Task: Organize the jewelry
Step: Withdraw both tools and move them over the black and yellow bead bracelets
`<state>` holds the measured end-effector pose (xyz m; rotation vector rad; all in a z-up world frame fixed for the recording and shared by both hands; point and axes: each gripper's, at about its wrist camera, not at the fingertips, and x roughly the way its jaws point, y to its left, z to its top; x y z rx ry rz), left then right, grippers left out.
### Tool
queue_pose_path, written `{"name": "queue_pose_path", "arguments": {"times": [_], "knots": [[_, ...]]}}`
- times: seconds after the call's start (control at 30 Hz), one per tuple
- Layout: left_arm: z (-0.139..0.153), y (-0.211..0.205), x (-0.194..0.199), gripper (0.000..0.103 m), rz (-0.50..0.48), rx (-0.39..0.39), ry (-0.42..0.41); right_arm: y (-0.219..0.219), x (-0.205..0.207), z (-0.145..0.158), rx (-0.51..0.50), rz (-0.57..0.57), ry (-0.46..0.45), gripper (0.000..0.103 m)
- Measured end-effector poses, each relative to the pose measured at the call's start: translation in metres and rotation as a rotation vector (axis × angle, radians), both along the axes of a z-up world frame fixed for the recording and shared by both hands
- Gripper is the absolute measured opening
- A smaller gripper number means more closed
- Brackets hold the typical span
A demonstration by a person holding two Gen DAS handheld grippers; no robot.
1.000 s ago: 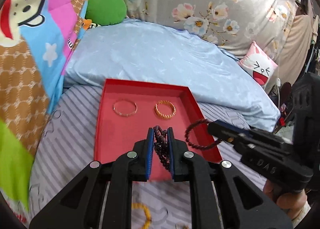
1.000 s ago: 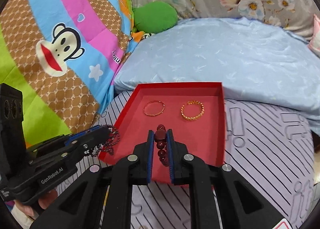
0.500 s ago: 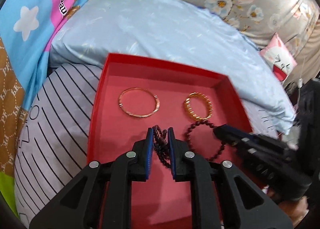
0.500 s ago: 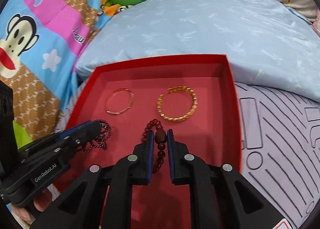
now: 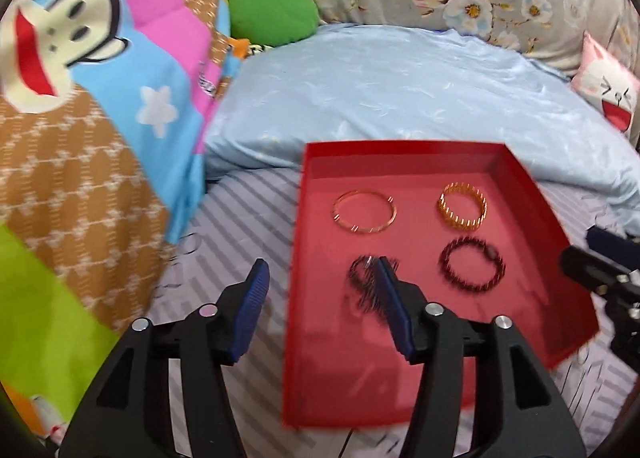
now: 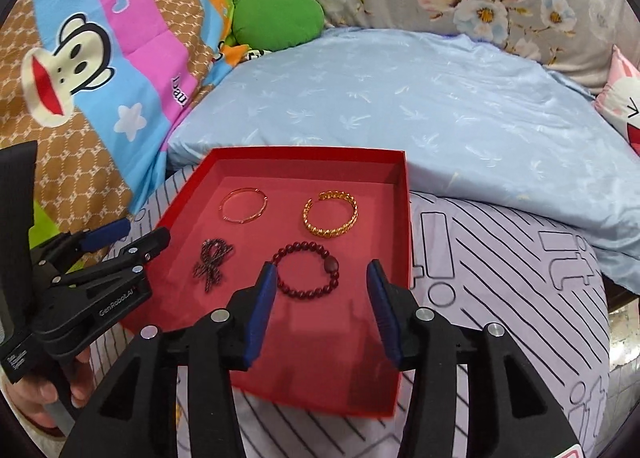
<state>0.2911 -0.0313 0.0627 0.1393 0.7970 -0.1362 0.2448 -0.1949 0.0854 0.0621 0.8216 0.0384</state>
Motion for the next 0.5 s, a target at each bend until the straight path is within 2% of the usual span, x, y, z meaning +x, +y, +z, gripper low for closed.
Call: {"name": "queue_pose_path", "arguments": {"times": [0.2,0.5], "knots": [[0.012,0.014,-0.056,0.057,0.001,0.006,-0.029,0.001,-0.049,0.002,0.009,0.0,-0.012,0.049],[0.004,0.032,-0.125,0.058,-0.018,-0.037,0.016,-0.001,-0.117,-0.014,0.035,-0.021,0.026,0.05]]}}
